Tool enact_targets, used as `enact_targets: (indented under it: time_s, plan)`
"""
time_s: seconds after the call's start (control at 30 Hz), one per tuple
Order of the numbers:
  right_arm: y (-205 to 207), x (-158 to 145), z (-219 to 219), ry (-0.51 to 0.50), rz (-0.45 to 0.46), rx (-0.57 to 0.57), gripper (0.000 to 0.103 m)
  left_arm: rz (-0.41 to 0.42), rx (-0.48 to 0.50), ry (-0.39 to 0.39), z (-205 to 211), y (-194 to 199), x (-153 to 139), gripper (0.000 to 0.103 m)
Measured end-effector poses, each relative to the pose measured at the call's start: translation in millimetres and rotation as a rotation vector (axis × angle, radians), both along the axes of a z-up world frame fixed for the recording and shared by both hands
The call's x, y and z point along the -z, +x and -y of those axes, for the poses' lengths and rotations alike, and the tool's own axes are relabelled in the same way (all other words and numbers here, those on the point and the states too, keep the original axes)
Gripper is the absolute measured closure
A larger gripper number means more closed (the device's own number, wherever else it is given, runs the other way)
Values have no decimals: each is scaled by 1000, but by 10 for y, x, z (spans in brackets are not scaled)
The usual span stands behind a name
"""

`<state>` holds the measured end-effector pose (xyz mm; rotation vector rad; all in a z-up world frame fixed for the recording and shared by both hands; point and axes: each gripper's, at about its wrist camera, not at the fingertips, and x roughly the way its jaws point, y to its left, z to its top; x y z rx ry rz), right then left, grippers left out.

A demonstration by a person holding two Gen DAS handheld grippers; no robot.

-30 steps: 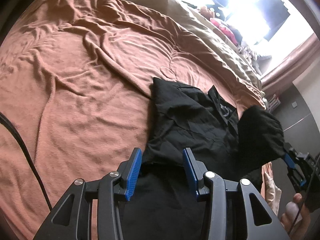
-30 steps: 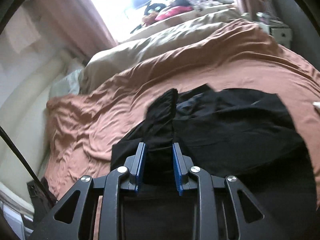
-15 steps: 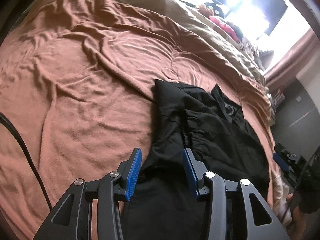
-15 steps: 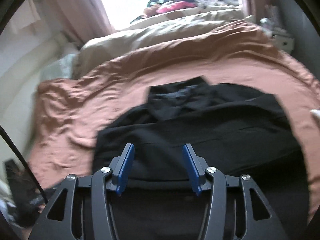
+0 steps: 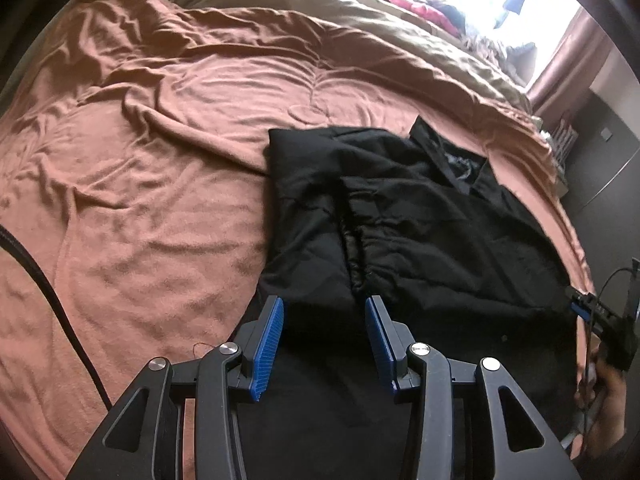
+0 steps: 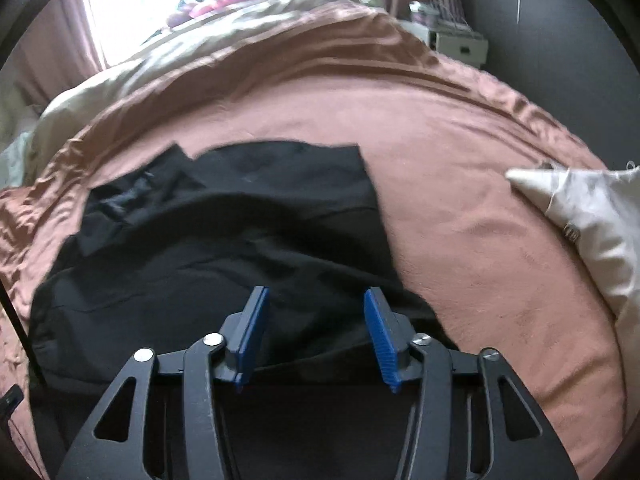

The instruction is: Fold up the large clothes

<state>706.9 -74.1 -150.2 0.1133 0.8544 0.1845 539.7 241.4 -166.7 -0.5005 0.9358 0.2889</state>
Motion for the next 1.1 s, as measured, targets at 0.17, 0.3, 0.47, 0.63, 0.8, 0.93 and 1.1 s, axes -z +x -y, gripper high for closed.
enact_targets:
  time_s: [0.17,0.3,0.47,0.63,0.8,0.93,1.1]
  plan:
    - [130,121,-131,-36,-9,-19,59,-35,-10,21,-7,18,84,58]
    - [112,71,-99,3,-31,-52,59,-54,5,35,43,-8,104,58]
    - [-192,-73,113,12,-21,-105,59,-29,36,31,202,-199,-73,58]
    - [-575,-142,437,11,-32,-126,59,-32,84,87,439,-475,-242,58]
    - [-995,-127,874,45,-40,-124,49,-41,117,101,598,-922,-350,58]
    - [-1366,-123,1161,94,-56,-124,48,-38,105,98,660,-1277,-437,58]
    - [-1829,-101,1541,133,-68,-140,48,-35,106,126,770,-1722,-557,58]
